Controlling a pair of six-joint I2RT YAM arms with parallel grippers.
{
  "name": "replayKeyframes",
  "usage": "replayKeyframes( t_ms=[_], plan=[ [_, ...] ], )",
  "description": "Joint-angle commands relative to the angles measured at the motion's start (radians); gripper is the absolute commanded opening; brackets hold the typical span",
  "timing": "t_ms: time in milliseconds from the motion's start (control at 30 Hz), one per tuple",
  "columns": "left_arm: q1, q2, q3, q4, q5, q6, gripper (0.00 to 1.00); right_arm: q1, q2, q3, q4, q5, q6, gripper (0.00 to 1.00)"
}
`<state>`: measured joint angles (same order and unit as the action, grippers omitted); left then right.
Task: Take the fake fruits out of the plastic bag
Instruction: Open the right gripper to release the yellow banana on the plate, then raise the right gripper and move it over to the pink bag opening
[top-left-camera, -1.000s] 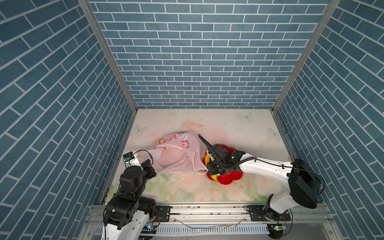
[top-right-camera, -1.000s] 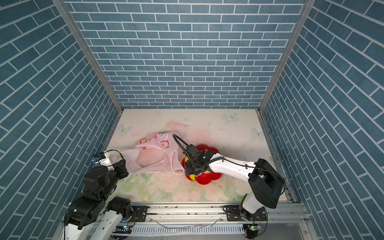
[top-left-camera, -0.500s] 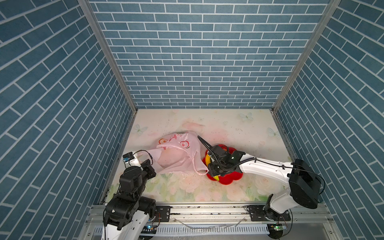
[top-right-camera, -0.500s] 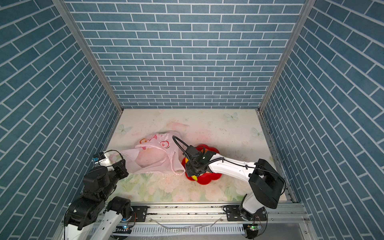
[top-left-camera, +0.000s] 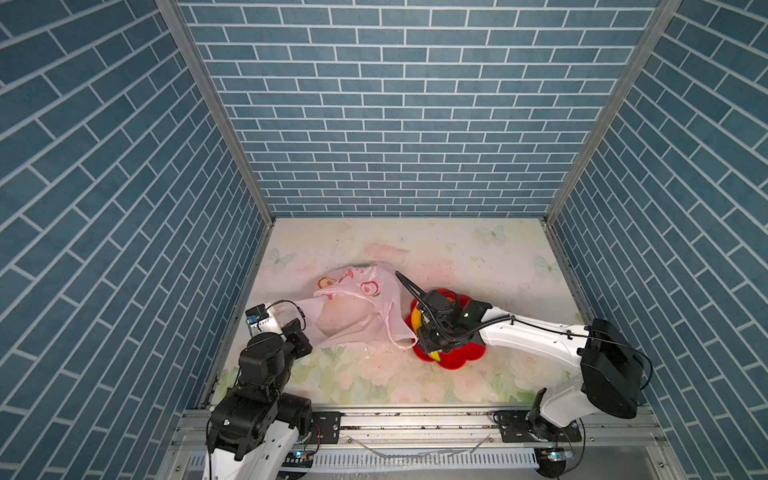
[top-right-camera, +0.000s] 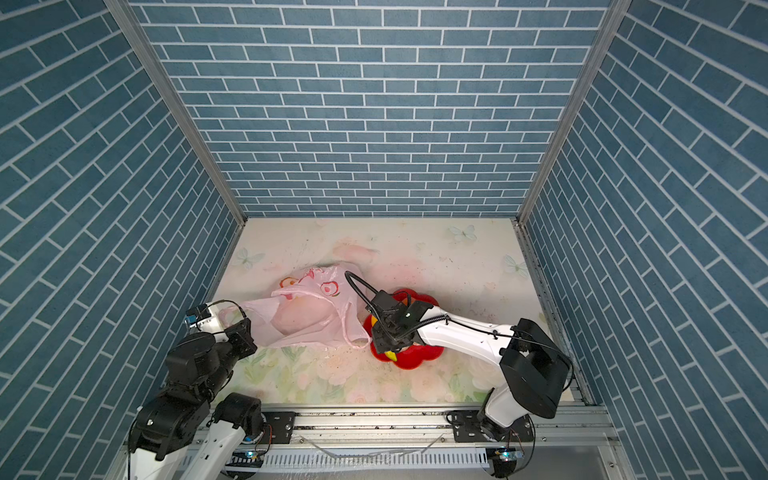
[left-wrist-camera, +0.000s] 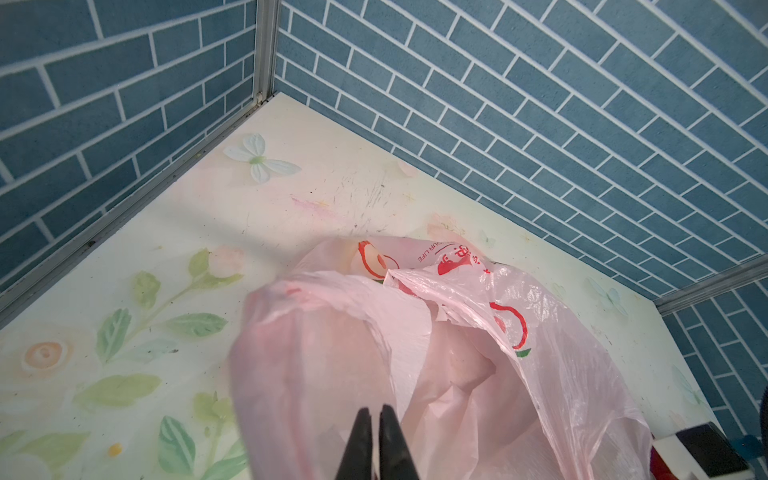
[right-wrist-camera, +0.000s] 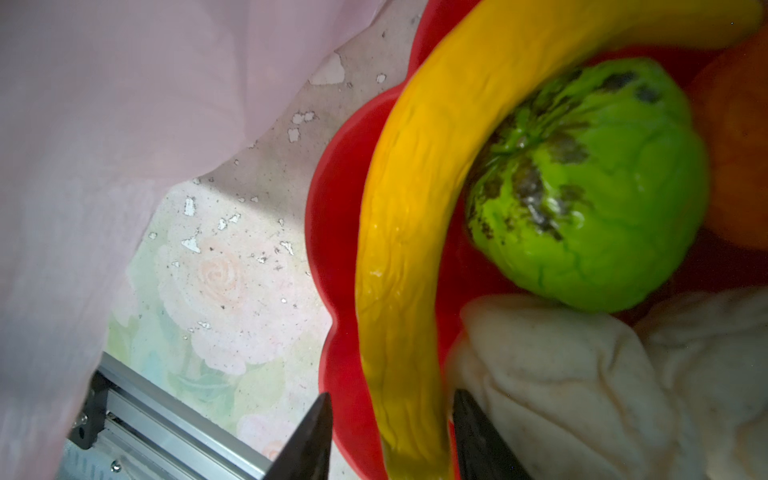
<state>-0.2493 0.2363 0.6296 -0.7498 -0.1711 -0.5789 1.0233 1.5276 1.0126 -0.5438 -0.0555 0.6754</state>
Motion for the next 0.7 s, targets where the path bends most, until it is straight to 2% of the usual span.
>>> replayKeyframes(
  t_ms=[0,300,667],
  plan=[
    [-0.004,-0.007,-0.009,0.006,0.004,0.007,0.09,0.004,-0.013,0.065,-0.022,0.021,-0.009,0.49],
    [-0.004,-0.005,-0.01,0.007,0.002,0.008,0.09,0.005,-0.015,0.115,-0.035,0.053,-0.033,0.49],
    [-0.004,0.006,0.007,0.001,0.007,0.008,0.09,-0.041,-0.126,0.136,-0.102,0.157,-0.058,0.49]
  ],
)
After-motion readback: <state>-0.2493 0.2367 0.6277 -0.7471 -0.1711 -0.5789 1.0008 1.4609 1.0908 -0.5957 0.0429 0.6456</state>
